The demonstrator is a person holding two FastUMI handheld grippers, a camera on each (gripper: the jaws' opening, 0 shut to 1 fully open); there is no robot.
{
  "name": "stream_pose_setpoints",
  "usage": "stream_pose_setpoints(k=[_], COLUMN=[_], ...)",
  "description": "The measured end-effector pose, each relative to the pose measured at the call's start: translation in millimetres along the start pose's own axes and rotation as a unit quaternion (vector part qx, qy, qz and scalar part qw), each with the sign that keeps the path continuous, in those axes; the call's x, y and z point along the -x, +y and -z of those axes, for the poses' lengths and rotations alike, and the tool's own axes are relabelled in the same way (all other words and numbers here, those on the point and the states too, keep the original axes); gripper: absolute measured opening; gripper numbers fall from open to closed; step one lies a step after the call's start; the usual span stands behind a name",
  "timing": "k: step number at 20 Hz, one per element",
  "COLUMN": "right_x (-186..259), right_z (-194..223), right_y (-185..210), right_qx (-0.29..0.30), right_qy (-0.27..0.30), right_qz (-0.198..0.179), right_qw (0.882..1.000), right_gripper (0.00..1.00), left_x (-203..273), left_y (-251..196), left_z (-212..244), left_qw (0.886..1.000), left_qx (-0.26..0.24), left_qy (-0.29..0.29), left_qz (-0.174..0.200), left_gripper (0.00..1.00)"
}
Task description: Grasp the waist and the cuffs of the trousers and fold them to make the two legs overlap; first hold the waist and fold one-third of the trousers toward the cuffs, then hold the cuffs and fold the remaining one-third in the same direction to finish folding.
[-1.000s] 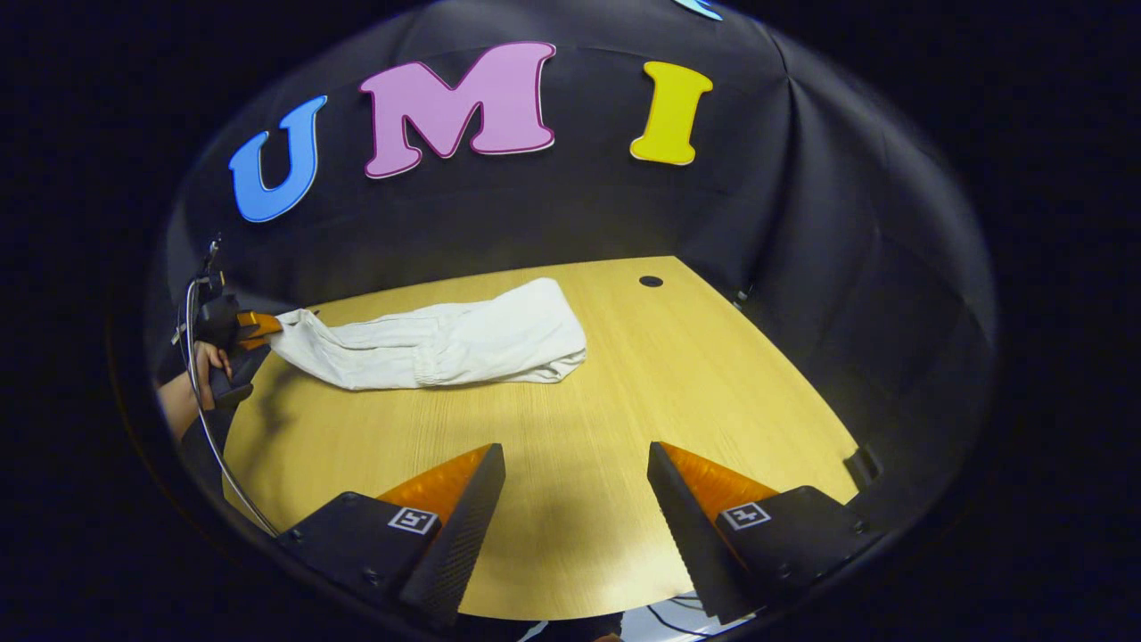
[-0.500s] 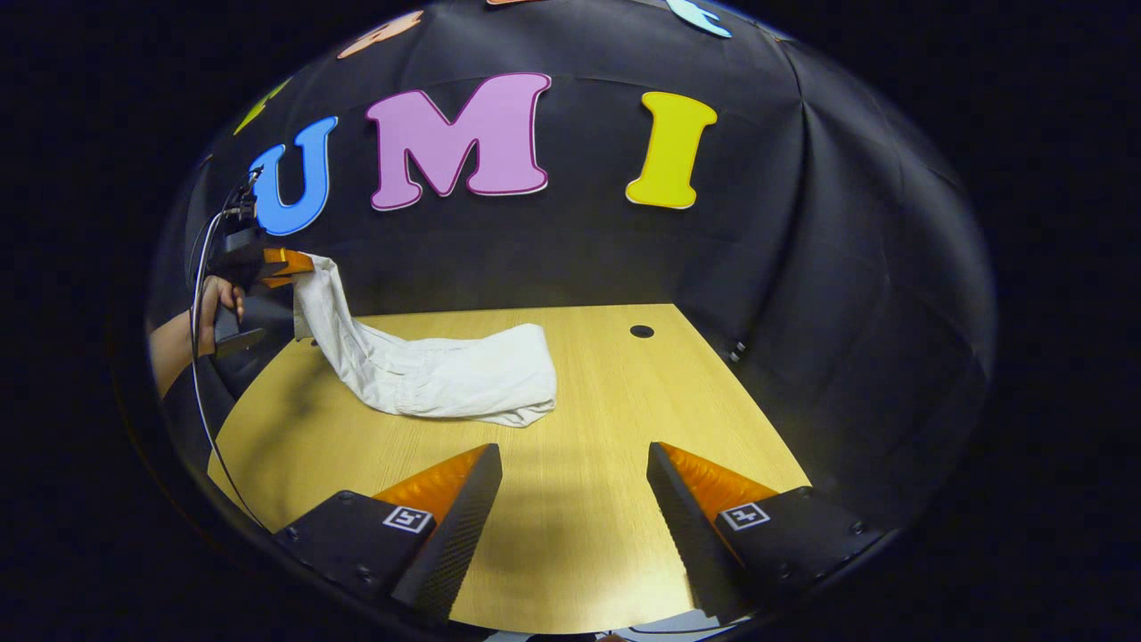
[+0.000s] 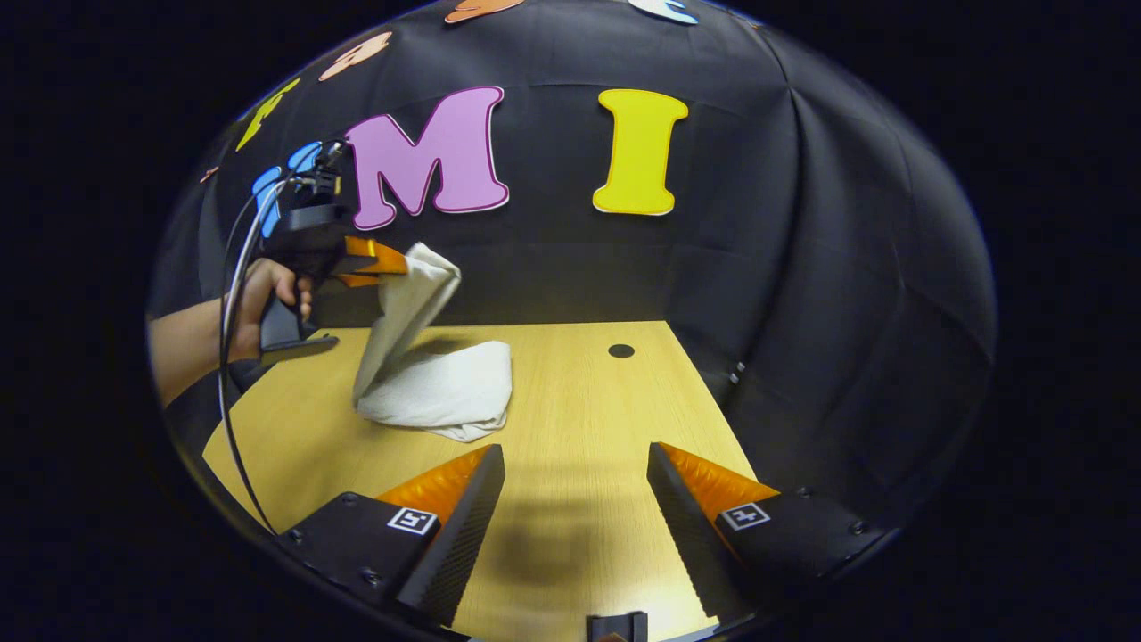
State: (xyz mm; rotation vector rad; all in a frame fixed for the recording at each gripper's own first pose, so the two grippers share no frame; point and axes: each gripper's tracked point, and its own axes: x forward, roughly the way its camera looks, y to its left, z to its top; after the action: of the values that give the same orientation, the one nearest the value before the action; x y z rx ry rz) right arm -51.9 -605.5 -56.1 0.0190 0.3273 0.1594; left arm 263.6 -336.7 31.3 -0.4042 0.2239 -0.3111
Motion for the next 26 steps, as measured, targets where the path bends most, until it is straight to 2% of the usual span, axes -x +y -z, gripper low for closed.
stream_pose_setpoints(k=[4, 5, 8, 11, 13, 14, 16, 18, 20, 26], right_x=[2, 3, 7, 10, 14, 18, 28, 37, 48, 98], right_z=[-1, 0, 2, 0, -8, -13, -25, -34, -42, -66], right_y=[3, 4, 9, 10, 18, 24, 36, 49, 63, 107], right_qx=[0.007, 0.016, 0.027, 0.024, 0.019, 0.019, 0.021, 0.023, 0.017, -0.025], right_qy=[-0.004, -0.001, 0.006, 0.005, 0.000, -0.006, -0.020, -0.032, -0.038, -0.079], right_qz=[-0.014, -0.017, -0.023, -0.021, -0.019, -0.017, -0.014, -0.015, -0.019, -0.028], right_qw=[1.000, 1.000, 0.999, 0.999, 1.000, 1.000, 0.999, 0.999, 0.999, 0.996], right_gripper=[0.99, 0.99, 0.99, 0.99, 0.99, 0.99, 0.99, 0.99, 0.99, 0.99], left_x=[-17, -19, -25, -4, 18, 37, 85, 135, 188, 324], left_y=[-20, -20, -28, -31, -16, -5, 19, 38, 50, 71], left_z=[46, 56, 82, 74, 60, 49, 25, -3, -23, -4], left_qw=[0.999, 0.999, 0.997, 0.998, 0.998, 0.998, 0.997, 0.991, 0.984, 0.979], left_qx=[-0.008, -0.013, -0.012, -0.024, -0.034, -0.040, -0.077, -0.121, -0.145, -0.135], left_qy=[0.033, 0.043, 0.069, 0.063, 0.049, 0.038, 0.010, -0.034, -0.072, -0.121], left_qz=[0.001, 0.000, 0.010, 0.021, 0.009, -0.001, -0.026, -0.055, -0.072, -0.094], left_gripper=[0.06, 0.08, 0.28, 0.56, 1.00, 0.96, 0.96, 0.96, 0.96, 0.96])
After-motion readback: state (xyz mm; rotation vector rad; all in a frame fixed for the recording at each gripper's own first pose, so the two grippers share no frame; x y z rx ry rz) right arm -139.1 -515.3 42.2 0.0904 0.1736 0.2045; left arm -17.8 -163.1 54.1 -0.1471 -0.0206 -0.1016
